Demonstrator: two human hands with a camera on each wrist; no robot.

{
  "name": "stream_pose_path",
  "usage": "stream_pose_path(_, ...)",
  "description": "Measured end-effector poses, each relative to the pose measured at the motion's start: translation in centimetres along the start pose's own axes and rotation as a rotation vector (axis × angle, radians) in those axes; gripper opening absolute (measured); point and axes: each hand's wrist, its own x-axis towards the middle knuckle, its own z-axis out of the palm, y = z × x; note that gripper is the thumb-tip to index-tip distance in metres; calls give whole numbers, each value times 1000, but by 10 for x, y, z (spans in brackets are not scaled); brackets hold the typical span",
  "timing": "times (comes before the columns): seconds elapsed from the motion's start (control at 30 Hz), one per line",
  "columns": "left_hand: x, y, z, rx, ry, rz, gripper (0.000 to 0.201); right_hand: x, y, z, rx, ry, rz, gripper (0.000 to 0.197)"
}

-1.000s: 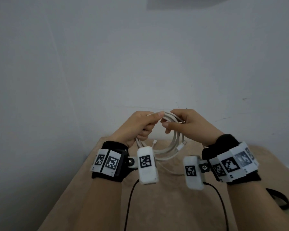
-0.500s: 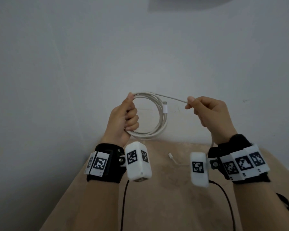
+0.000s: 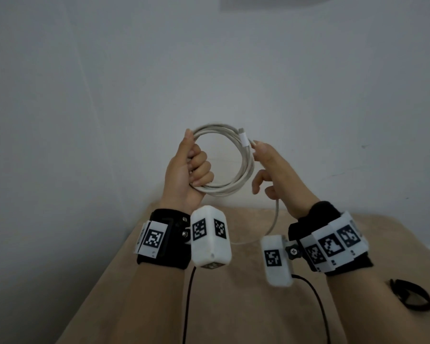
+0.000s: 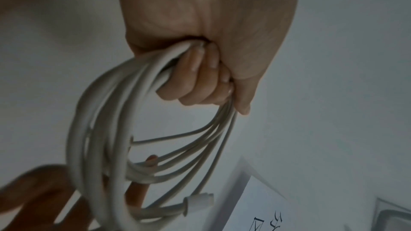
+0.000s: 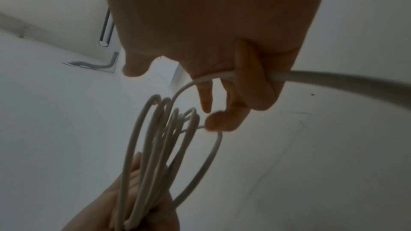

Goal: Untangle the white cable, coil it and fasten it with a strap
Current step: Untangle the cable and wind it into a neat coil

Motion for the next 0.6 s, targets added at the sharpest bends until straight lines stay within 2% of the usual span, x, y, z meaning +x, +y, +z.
stream_pose_path(0.13,0,-2,3,-17,-11,4,45,-2,-1,8,77,-26,1,71)
stream_pose_path(0.33,0,-4,5,-48,-5,-1,46,1,2,3,248,-21,24,21)
stream_pose_path(0.47,0,-8,8,-27,-4,-7,45,2,4,1,355,-66,5,11)
stream_pose_path(0.6,3,-10,5,23,-15,-64,42,4,8,-3,386,-105,-3,15)
